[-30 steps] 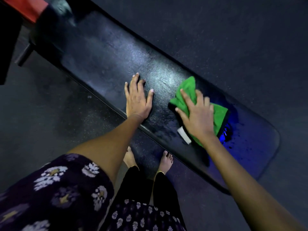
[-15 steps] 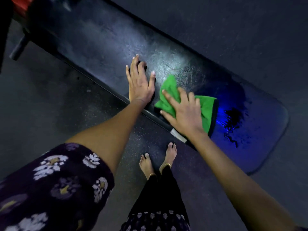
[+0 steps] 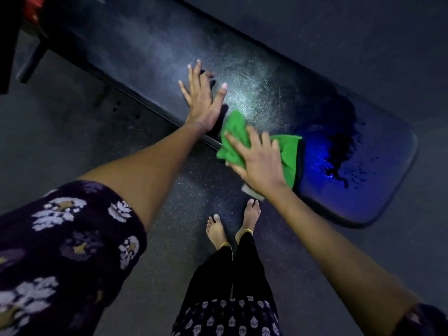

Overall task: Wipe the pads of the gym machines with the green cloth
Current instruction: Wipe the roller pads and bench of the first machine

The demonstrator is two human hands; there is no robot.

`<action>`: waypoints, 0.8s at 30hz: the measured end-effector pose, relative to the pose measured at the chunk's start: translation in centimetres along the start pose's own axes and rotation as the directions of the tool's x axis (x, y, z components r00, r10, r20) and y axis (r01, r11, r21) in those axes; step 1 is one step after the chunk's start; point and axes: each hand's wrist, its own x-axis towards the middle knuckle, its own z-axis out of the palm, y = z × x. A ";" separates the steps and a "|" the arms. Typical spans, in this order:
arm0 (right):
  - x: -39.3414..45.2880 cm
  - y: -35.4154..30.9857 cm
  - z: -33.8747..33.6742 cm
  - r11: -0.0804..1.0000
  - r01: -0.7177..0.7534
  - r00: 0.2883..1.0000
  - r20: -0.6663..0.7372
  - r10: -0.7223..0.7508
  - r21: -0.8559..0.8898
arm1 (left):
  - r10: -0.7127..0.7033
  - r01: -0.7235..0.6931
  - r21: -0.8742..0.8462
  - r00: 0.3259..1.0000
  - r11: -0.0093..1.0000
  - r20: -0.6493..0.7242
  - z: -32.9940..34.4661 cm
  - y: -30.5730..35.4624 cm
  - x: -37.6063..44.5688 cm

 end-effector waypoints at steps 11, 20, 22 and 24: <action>-0.5 2.8 -2.0 0.915 -0.398 0.917 0.021 0.397 0.062 | 0.048 -0.120 0.325 0.974 0.938 0.220 0.1 0.7 -1.0; -7.8 10.2 -1.1 0.994 0.096 0.995 -0.011 -0.096 0.052 | 0.055 -0.152 0.447 0.973 0.882 0.222 1.2 1.9 -3.2; -6.7 11.2 -1.9 0.978 -0.163 0.983 -0.062 0.172 0.128 | 0.026 -0.123 0.489 0.980 0.864 0.199 1.5 2.1 -3.3; -4.6 10.1 -2.2 0.915 -0.380 0.919 -0.052 0.390 0.135 | -0.007 -0.079 0.496 0.986 0.864 0.169 2.0 2.5 -3.8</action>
